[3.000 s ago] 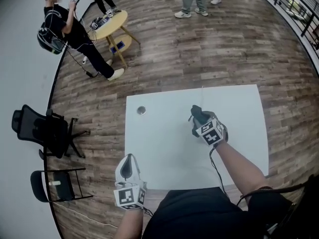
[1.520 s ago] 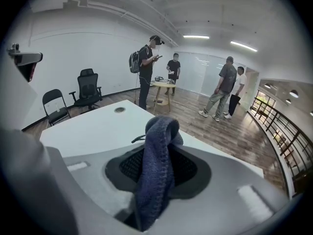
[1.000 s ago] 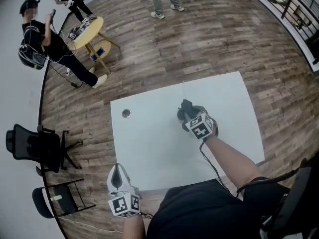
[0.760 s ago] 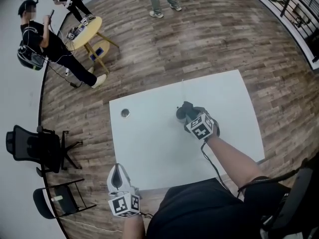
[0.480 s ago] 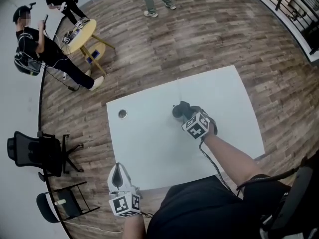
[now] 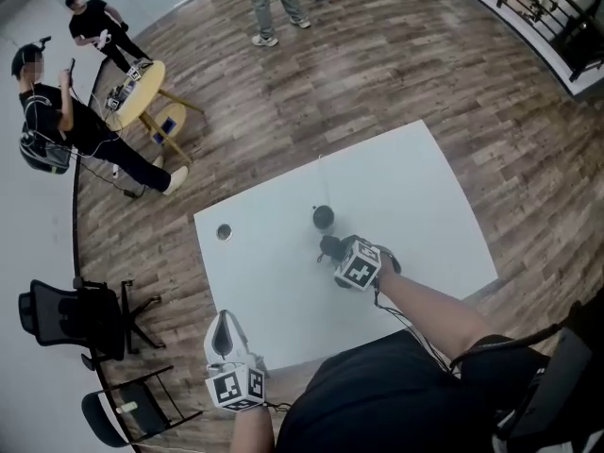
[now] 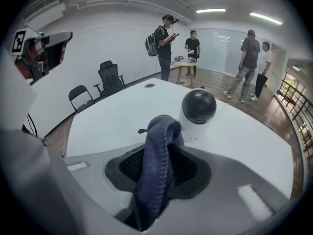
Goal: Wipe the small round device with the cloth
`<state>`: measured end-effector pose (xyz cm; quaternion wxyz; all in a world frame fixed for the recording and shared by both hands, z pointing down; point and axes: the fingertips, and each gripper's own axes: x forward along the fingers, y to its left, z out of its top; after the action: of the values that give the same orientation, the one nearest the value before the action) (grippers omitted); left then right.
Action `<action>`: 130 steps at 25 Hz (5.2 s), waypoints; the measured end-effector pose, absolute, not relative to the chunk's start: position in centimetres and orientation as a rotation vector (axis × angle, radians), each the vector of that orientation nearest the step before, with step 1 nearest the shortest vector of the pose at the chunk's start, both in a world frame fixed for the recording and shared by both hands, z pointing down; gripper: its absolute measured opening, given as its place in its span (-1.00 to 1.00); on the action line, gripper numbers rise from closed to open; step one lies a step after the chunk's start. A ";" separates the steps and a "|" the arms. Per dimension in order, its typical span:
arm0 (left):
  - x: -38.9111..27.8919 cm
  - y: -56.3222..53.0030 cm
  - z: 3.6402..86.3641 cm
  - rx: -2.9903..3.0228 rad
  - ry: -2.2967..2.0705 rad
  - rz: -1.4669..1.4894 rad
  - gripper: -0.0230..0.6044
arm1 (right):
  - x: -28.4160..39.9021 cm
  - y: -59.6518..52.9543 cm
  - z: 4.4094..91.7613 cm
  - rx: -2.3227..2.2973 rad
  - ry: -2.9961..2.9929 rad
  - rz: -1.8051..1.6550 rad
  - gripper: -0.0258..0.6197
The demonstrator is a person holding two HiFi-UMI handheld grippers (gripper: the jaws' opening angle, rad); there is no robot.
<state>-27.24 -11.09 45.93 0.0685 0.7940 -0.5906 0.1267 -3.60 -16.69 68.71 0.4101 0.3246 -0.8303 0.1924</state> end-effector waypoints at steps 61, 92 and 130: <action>-11.5 -12.7 44.0 2.686 -1.485 0.337 -0.91 | 16.8 -3.6 73.9 1.323 -1.849 0.452 -0.42; -15.8 -15.1 43.6 2.676 -1.541 0.096 -0.91 | 6.6 -15.1 45.4 1.739 -2.279 -0.190 -0.38; -22.3 -13.7 45.4 2.653 -1.628 0.215 -0.91 | 2.0 -15.3 52.7 1.680 -2.218 0.137 -0.92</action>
<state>-22.34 -13.70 45.40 0.0108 0.8502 -0.5218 0.0689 1.99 -15.26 52.69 0.1770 0.5935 -0.7837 0.0484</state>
